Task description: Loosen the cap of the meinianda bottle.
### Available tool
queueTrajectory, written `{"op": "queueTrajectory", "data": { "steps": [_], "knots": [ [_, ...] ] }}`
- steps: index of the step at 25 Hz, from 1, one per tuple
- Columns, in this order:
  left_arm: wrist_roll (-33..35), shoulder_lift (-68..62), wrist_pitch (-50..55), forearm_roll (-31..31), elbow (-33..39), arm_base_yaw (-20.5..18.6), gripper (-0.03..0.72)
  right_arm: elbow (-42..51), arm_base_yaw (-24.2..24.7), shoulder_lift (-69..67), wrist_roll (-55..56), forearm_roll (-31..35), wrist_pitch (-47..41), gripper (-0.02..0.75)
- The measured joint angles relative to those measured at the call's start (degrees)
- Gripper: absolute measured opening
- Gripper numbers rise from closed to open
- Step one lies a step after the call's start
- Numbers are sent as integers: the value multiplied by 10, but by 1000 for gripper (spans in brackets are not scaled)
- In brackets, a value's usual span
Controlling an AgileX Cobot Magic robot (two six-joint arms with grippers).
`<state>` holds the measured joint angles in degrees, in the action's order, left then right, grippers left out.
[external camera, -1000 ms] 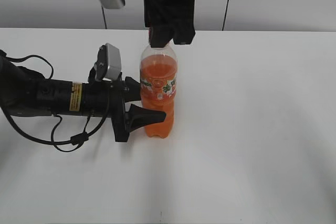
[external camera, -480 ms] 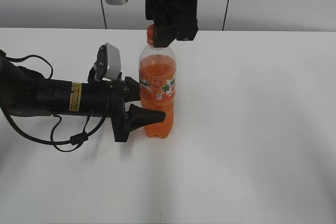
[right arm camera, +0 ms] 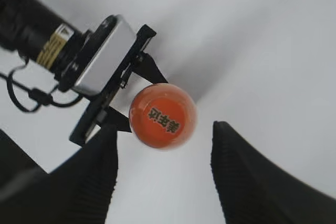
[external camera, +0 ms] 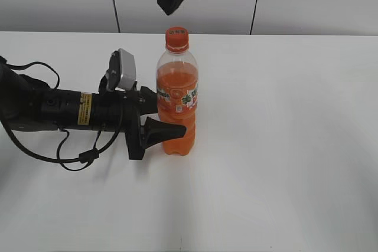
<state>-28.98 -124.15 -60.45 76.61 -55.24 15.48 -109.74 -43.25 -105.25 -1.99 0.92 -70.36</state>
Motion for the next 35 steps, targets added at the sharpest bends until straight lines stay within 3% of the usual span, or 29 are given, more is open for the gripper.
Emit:
{"op": "queueTrajectory", "data": {
  "steps": [3, 7, 26, 32, 35],
  "knots": [
    [0, 0, -1, 0, 0, 0, 409, 0, 0, 0, 134, -4, 0, 427],
    [0, 0, 0, 0, 0, 0, 409, 0, 0, -5, 200, -5, 0, 427],
    [0, 0, 0, 0, 0, 0, 409, 1, 0, -70, 221, -1, 1, 421],
    [0, 0, 0, 0, 0, 0, 409, 1, 0, -73, 221, -1, 1, 279],
    [0, 0, 0, 0, 0, 0, 409, 1, 0, -73, 193, -1, 1, 276]
  ]
}}
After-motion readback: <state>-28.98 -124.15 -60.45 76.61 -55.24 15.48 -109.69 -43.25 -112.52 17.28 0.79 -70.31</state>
